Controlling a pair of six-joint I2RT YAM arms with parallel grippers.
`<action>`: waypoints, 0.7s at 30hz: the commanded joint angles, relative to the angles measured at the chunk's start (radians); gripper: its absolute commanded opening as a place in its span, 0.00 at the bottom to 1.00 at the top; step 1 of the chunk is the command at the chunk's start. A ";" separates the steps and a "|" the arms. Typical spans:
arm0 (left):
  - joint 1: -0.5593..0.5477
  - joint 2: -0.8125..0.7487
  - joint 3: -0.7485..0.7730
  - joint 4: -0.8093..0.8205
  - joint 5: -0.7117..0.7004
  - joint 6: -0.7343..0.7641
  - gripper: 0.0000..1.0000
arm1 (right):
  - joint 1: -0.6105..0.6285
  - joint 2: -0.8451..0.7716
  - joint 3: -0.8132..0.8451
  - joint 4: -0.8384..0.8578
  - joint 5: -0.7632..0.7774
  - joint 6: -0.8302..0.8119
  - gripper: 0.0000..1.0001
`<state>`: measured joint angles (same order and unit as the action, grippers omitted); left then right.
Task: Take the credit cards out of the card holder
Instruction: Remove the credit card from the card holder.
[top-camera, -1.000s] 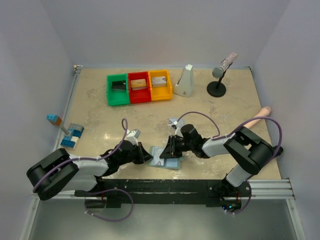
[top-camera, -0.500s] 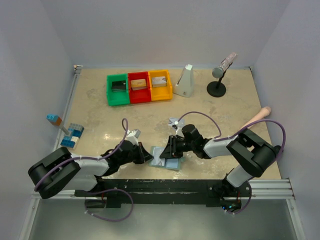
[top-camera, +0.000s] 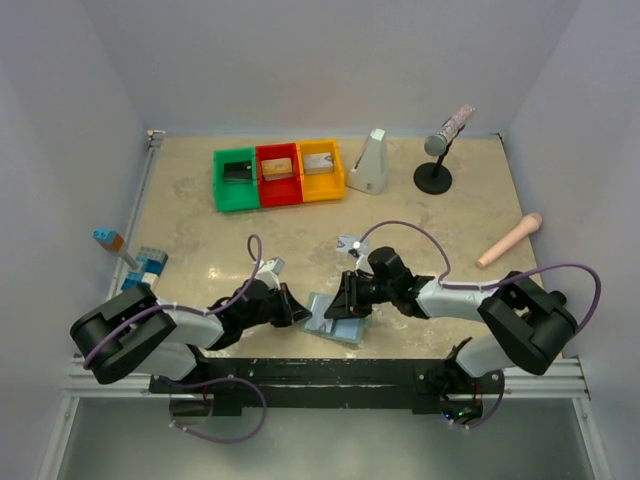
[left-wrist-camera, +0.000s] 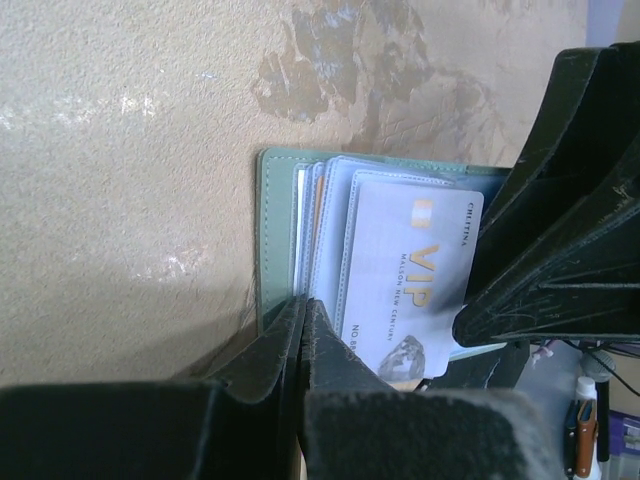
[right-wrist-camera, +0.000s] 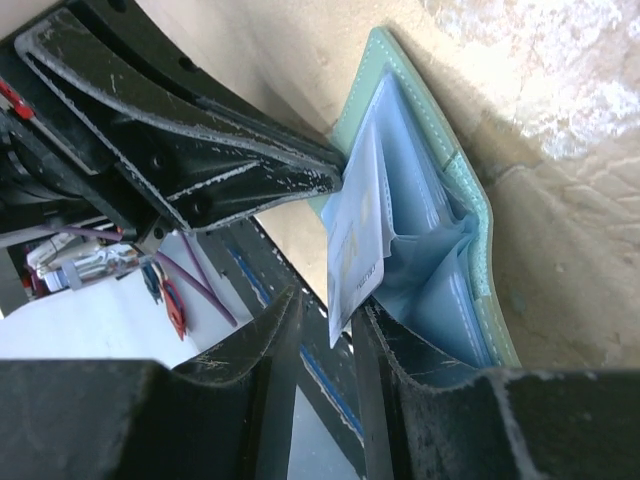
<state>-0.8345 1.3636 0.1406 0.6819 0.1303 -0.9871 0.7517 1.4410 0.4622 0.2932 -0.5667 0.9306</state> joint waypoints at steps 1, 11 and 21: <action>-0.008 0.058 -0.026 -0.097 -0.023 0.004 0.00 | 0.001 -0.047 0.033 -0.065 0.008 -0.036 0.31; -0.008 0.038 -0.030 -0.120 -0.044 0.007 0.00 | -0.008 -0.074 0.027 -0.101 0.030 -0.046 0.29; -0.008 0.045 -0.041 -0.119 -0.061 -0.001 0.00 | -0.018 -0.103 0.004 -0.068 0.031 -0.030 0.28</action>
<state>-0.8383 1.3808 0.1390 0.7063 0.1234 -1.0122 0.7403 1.3624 0.4622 0.1795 -0.5411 0.8974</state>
